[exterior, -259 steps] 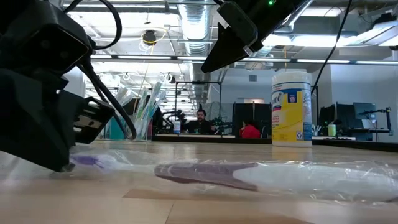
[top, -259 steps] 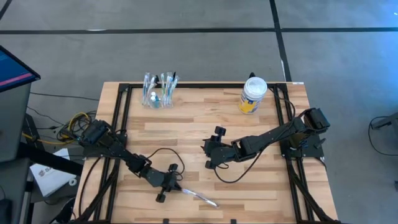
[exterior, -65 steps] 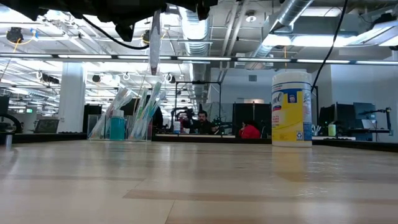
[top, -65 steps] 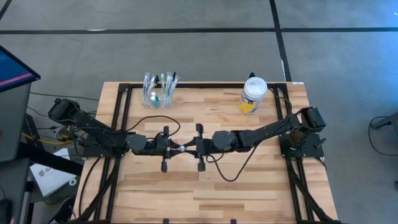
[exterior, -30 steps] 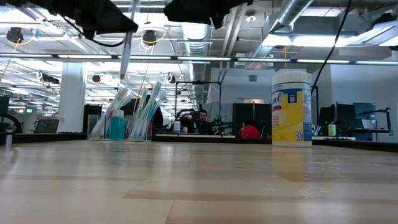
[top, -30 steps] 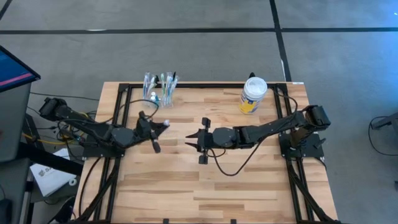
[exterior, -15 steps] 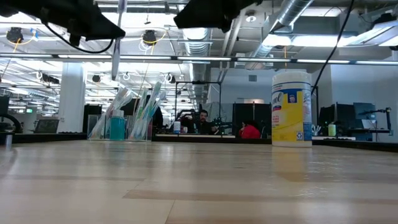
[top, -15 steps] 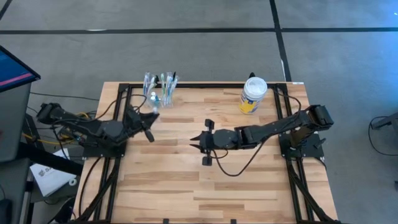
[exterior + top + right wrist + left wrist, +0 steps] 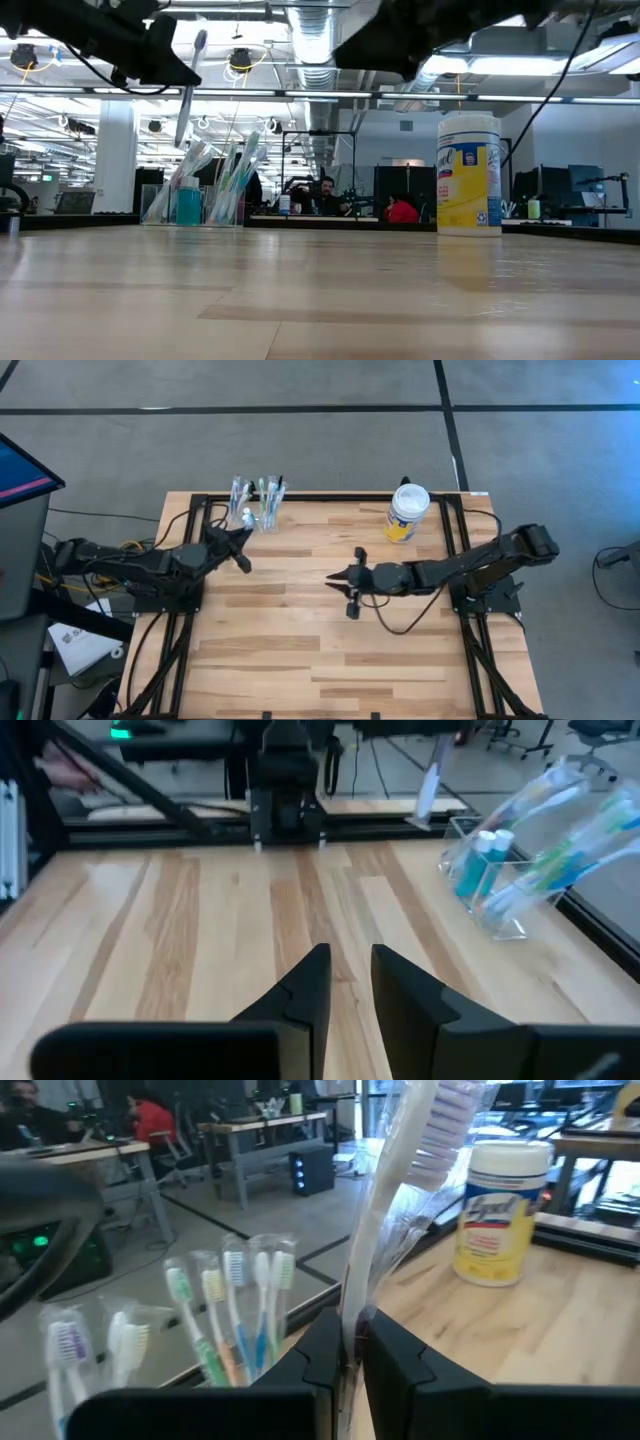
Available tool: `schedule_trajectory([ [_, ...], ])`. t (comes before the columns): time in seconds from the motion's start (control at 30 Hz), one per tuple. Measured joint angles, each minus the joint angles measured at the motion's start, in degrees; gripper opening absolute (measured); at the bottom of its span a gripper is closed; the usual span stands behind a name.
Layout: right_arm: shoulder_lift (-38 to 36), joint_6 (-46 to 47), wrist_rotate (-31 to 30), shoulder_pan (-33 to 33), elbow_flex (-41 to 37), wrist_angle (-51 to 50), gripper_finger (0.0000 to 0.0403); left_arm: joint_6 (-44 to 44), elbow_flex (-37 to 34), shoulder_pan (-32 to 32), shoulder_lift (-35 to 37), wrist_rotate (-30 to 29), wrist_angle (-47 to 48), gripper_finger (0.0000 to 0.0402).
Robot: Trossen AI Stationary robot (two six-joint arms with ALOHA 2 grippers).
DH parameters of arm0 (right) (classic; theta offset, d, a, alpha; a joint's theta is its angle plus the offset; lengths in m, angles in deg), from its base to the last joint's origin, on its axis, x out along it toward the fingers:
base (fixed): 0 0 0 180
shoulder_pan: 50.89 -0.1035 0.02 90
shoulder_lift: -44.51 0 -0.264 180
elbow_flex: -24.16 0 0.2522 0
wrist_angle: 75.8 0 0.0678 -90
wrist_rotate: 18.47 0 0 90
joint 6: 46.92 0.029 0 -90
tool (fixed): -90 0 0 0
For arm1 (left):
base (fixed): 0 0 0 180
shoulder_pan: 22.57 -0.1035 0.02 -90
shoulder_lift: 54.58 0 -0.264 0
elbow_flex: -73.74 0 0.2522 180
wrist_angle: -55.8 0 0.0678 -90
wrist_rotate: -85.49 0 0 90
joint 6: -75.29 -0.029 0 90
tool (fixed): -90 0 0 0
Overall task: Pick & Place toothbrushing station
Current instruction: Put the purple toothbrush into the transparent organizer
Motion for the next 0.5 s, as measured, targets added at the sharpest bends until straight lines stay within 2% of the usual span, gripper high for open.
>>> schedule_trajectory([
  [0.23,-4.9,1.5,-1.7,-0.6,-6.0,2.0,0.0067,0.1,0.0,-5.6,0.0,0.2,2.6,0.0015],
  [0.5,-5.3,1.5,-2.5,-0.4,-6.9,3.1,0.0067,0.5,0.0,-14.1,0.0,5.7,4.3,0.0015],
])
